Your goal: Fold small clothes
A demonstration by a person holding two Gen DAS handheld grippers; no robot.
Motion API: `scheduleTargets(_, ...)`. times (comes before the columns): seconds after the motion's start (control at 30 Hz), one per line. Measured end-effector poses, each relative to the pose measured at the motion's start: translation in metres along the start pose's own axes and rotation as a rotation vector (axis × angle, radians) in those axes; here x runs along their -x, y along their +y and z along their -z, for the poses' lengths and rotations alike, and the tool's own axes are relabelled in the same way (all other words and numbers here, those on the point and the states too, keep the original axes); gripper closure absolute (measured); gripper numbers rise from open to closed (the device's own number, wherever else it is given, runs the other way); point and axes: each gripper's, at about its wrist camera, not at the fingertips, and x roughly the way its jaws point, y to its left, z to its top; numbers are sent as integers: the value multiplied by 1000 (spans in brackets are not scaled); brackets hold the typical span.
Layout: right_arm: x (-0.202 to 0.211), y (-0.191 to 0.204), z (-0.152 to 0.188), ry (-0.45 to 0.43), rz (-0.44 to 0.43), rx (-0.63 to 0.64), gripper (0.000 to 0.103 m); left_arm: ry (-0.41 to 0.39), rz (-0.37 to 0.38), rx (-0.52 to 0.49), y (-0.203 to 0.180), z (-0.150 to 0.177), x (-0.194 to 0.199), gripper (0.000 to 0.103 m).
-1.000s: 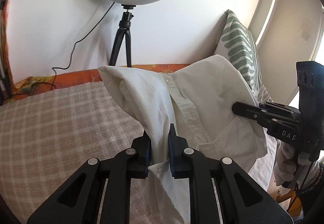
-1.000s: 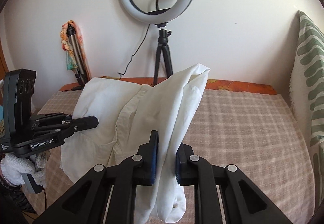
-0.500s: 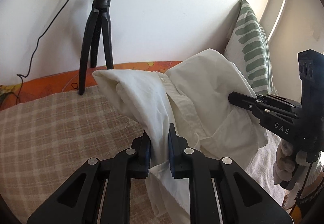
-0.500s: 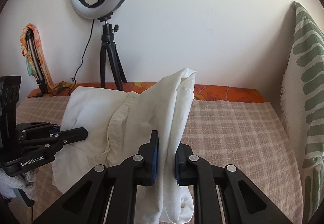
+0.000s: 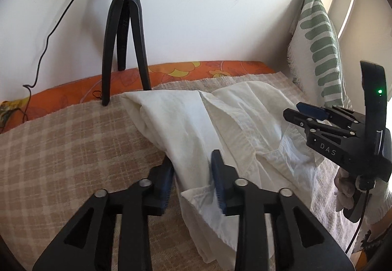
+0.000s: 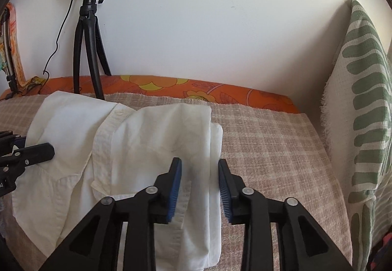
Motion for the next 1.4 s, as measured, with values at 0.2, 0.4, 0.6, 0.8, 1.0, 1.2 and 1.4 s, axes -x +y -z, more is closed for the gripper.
scheduleTargets(0.2,30,-5,-2,-66,5,-38,24,-24,-12,-11,-3,0,19,41)
scheduleTargets(0.4,63,-3,-1,-107,21,-66,13,-50,-28,-31,-11,4,49,37)
scheduleTargets(0.6,109,3,3,-145,8,-76,11,-82,-35,-49,-20,14,88,35)
scheduleTargets(0.8,158,6,13,-177,-15,-107,10,-108,-41,-62,-27,31,131,33)
scheduleTargets(1.0,201,17,32,-199,-24,-104,7,-142,-57,-86,-34,51,176,33)
scheduleTargets(1.2,238,28,54,-227,-48,-132,4,-197,-58,-85,-41,71,221,25)
scheduleTargets(1.4,265,42,75,-236,-50,-142,2,-253,-70,-114,-50,92,256,23)
